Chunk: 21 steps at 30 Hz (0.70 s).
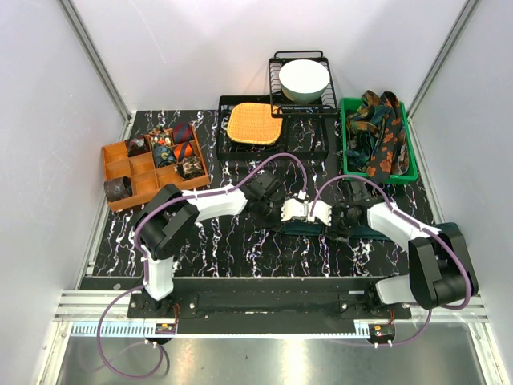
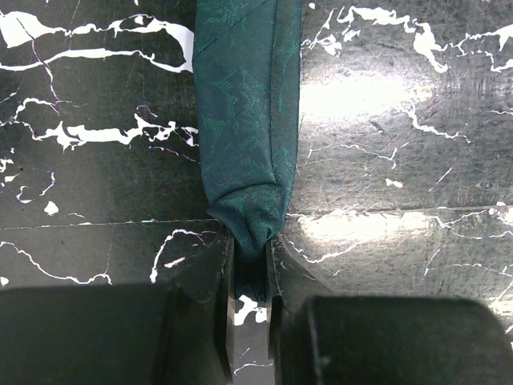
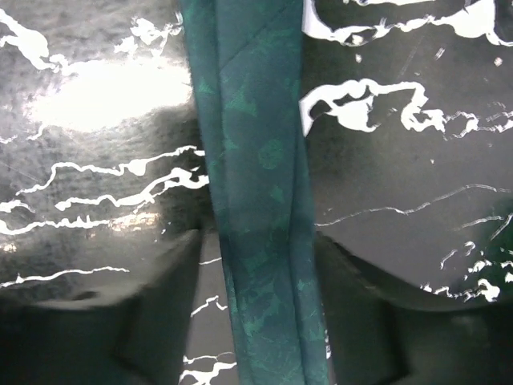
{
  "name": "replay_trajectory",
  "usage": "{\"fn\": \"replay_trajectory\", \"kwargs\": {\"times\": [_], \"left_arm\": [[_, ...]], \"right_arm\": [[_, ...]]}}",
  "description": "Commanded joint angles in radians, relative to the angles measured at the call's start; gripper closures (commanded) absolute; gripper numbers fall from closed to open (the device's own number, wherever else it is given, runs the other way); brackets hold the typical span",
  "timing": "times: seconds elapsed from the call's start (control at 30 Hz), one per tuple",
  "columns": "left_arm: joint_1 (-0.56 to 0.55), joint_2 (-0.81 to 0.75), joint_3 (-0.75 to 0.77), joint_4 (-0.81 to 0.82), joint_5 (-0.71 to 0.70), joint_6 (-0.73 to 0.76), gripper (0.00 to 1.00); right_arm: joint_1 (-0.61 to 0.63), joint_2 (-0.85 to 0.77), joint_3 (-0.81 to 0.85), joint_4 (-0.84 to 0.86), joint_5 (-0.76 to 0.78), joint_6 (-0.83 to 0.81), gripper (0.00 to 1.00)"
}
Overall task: Roll the ties
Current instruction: Roll the tie at the center of the board.
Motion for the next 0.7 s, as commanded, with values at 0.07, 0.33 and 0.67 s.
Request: {"fn": "replay_trajectory", "kwargs": {"times": [0.07, 0.33, 0.67], "left_arm": [[0.007, 0.038, -0.012, -0.067, -0.046, 0.007, 1.0], [0.007, 0.029, -0.008, -0.078, -0.048, 0.01, 1.0], [0.001, 0.029, -0.003, -0.084, -0.055, 0.005, 1.0]], "right_arm": [[-0.008, 0.019, 0.04, -0.049, 0.065, 0.085, 0.22], [-0.167, 0.035, 0.272, -0.259, -0.188, 0.431, 0.12], [-0.224, 0.115, 0.314, 0.063, -0.541, 1.352, 0.44]]}}
